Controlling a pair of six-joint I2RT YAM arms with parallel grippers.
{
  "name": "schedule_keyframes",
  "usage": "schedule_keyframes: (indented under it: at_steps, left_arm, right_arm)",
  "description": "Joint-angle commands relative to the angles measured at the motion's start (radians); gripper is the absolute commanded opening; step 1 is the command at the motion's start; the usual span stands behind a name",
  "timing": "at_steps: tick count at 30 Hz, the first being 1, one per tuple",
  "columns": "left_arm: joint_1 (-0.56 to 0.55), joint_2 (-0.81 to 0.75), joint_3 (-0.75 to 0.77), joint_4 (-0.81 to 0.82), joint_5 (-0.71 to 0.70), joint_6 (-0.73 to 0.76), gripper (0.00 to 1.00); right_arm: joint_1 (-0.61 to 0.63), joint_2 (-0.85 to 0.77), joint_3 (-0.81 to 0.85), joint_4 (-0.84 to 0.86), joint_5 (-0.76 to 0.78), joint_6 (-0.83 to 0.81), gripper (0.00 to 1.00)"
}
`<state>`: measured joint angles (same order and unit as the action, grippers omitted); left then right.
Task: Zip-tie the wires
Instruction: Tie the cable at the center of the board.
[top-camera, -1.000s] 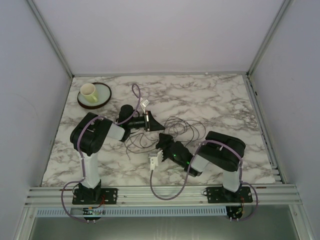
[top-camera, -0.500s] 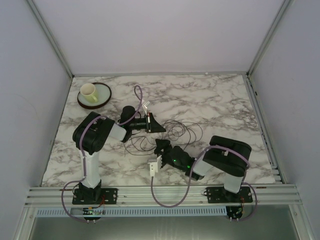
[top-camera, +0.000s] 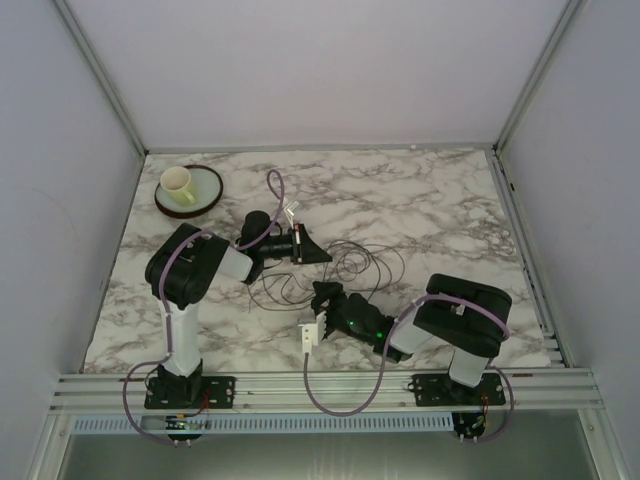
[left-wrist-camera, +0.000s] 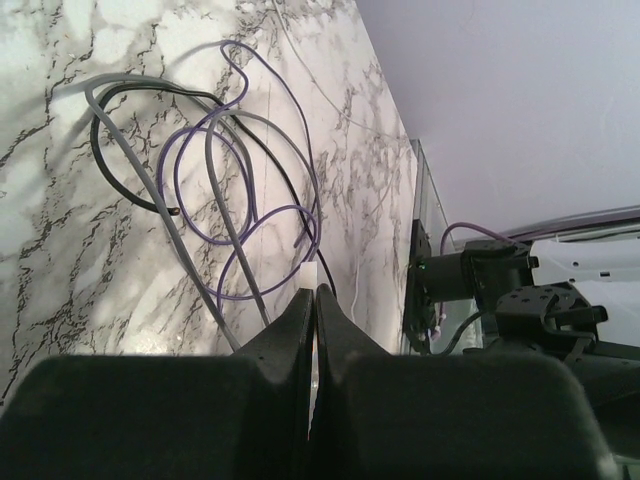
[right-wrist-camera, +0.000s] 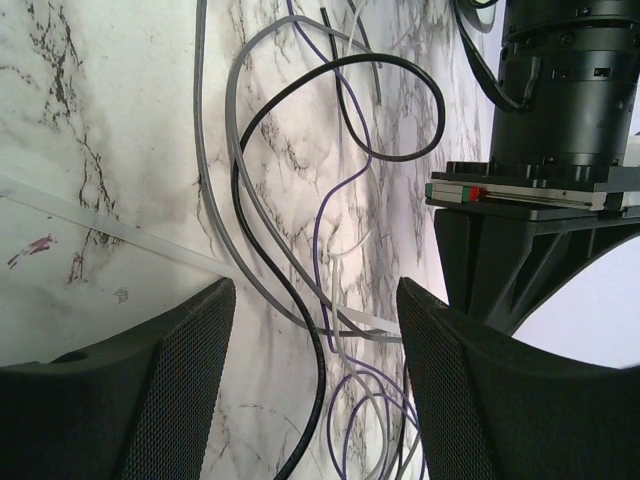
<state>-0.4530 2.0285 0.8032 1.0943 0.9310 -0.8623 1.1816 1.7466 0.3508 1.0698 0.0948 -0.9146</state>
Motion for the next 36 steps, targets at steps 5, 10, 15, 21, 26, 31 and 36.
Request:
schedule_keyframes:
  at_steps: [5,10,15,21,26,31,36]
  left_arm:
    - [-0.006,0.013,0.012,-0.007,-0.015,0.005,0.00]
    - [-0.006,0.011,0.026,-0.064,-0.015,0.009,0.00]
    - [-0.006,-0.004,0.044,-0.169,-0.030,0.053,0.00]
    - [-0.006,-0.019,0.094,-0.341,-0.031,0.141,0.00]
    - [-0.006,-0.027,0.113,-0.415,-0.037,0.183,0.00]
    - [-0.009,-0.031,0.112,-0.408,-0.030,0.168,0.00]
    - [-0.013,-0.034,0.118,-0.415,-0.019,0.161,0.00]
  right_arm:
    - [0.012,-0.004,-0.028,0.002,0.020,-0.011,0.74]
    - [0.003,-0.019,-0.032,0.000,0.032,-0.015,0.77]
    - [0.001,-0.075,-0.022,-0.025,-0.002,0.013,0.80]
    - [0.004,-0.101,-0.057,-0.096,-0.016,0.016,0.93]
    - [0.004,-0.043,-0.048,-0.028,0.055,-0.009,0.93]
    - [-0.017,0.064,-0.001,0.029,0.118,-0.065,0.92]
    - [-0.058,0.087,0.025,0.037,0.123,-0.113,0.92]
